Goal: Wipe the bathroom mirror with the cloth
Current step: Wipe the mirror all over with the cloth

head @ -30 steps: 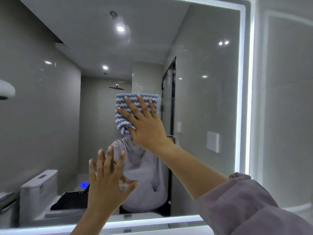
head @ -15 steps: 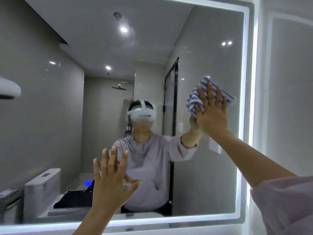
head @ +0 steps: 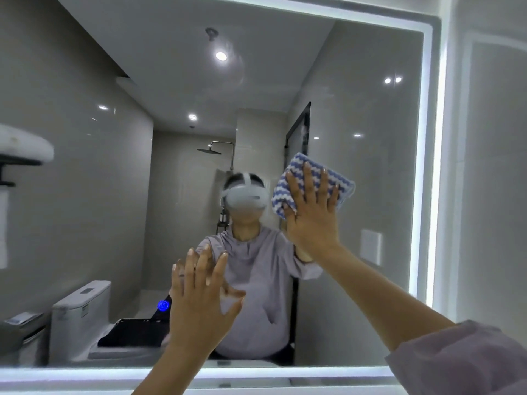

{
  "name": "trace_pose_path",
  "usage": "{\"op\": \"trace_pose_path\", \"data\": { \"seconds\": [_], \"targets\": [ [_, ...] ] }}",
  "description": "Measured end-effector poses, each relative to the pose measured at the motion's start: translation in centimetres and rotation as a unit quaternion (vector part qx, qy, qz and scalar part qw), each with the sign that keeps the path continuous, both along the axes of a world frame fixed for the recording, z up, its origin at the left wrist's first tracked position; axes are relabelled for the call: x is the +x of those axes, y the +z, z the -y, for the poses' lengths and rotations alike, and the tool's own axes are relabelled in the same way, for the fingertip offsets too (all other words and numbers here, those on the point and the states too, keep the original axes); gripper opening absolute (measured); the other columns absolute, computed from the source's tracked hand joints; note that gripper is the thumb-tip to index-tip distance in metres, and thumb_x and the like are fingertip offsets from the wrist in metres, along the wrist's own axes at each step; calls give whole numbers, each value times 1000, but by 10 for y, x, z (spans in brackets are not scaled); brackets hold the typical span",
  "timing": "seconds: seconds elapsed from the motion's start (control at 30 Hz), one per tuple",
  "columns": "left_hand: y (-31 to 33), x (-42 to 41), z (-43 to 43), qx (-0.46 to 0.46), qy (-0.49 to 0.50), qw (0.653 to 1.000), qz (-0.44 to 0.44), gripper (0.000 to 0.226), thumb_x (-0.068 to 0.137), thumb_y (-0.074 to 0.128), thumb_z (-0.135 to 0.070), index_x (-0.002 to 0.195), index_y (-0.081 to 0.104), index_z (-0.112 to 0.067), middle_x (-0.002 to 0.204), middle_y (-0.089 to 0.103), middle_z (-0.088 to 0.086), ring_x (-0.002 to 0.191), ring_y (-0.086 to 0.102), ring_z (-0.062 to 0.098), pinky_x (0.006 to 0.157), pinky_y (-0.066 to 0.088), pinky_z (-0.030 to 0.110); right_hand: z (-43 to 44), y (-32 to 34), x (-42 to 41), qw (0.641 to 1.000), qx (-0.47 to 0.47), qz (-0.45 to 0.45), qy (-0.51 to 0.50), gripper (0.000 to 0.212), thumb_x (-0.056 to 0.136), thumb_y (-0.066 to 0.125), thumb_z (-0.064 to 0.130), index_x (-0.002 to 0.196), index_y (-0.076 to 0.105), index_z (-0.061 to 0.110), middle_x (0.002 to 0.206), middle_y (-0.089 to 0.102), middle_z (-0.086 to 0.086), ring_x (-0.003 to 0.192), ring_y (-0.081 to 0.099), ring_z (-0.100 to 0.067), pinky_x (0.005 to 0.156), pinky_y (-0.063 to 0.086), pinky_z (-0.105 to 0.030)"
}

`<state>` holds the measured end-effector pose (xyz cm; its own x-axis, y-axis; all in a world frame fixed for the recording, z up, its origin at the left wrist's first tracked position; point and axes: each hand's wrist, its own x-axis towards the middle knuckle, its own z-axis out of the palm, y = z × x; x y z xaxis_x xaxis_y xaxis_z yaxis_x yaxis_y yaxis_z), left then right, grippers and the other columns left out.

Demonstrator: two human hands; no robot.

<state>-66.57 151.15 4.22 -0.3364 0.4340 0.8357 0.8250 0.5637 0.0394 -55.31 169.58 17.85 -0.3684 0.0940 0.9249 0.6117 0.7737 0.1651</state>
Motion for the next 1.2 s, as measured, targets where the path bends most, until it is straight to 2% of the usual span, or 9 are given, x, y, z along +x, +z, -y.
{"op": "trace_pose_path", "data": {
  "seconds": [0.17,0.3,0.4,0.53,0.73,0.9,1.03,1.1,1.2],
  "targets": [
    [25,-17,12,24,8,999,-28,89,76,34,-69,143,29,-10,151,29,20,138,29,41,106,32,61,-2,-5,-4,1000,16,4,-19,70,99,36,44,150,-6,23,157,-15,-8,144,-14,-39,115,-11,-55],
    [55,-33,18,57,24,998,-26,99,74,45,-71,149,20,-12,157,14,16,144,14,37,111,22,60,8,-11,-9,995,66,69,-14,62,100,22,45,151,-7,26,159,-8,-8,145,-13,-36,116,-6,-55],
    [76,-43,18,58,31,998,-8,125,60,63,-76,150,3,-14,159,-7,12,146,-4,35,115,9,58,25,-13,-19,989,102,106,3,59,98,20,44,152,7,26,159,0,-6,145,-6,-35,115,-2,-54],
    [92,-52,15,16,67,998,8,143,51,54,-88,143,-30,-16,148,-41,9,137,-36,32,115,-8,55,42,-11,-31,988,115,102,17,57,97,21,45,151,17,26,159,10,-6,144,2,-34,112,5,-53],
    [91,-57,7,19,49,997,48,146,52,51,-89,133,-43,-12,140,-51,9,132,-43,30,114,-14,50,55,1,-45,979,151,135,29,58,96,25,47,151,19,31,160,12,-2,145,12,-37,109,12,-54],
    [90,-56,8,19,44,997,52,145,53,50,-89,129,-47,-13,137,-54,8,129,-47,27,112,-19,49,50,23,-54,968,188,160,49,60,96,31,50,150,10,37,160,3,2,146,1,-33,115,6,-58],
    [90,-53,10,25,36,998,40,147,49,58,-85,137,-34,-14,145,-43,9,134,-39,28,112,-18,48,37,34,-50,968,194,148,56,60,96,31,50,150,10,35,160,6,2,147,1,-32,115,13,-59],
    [90,-50,13,36,30,999,23,150,40,70,-79,148,-10,-12,156,-14,14,143,-13,33,115,-1,53,29,43,-44,974,184,121,50,59,96,26,48,150,8,35,160,5,2,147,2,-33,115,12,-58],
    [90,-54,11,43,9,999,-6,152,24,77,-75,147,16,-8,151,25,23,139,22,39,104,28,62,12,58,-26,985,156,68,42,58,95,25,45,151,17,32,159,10,1,146,7,-35,118,8,-55]
  ]
}}
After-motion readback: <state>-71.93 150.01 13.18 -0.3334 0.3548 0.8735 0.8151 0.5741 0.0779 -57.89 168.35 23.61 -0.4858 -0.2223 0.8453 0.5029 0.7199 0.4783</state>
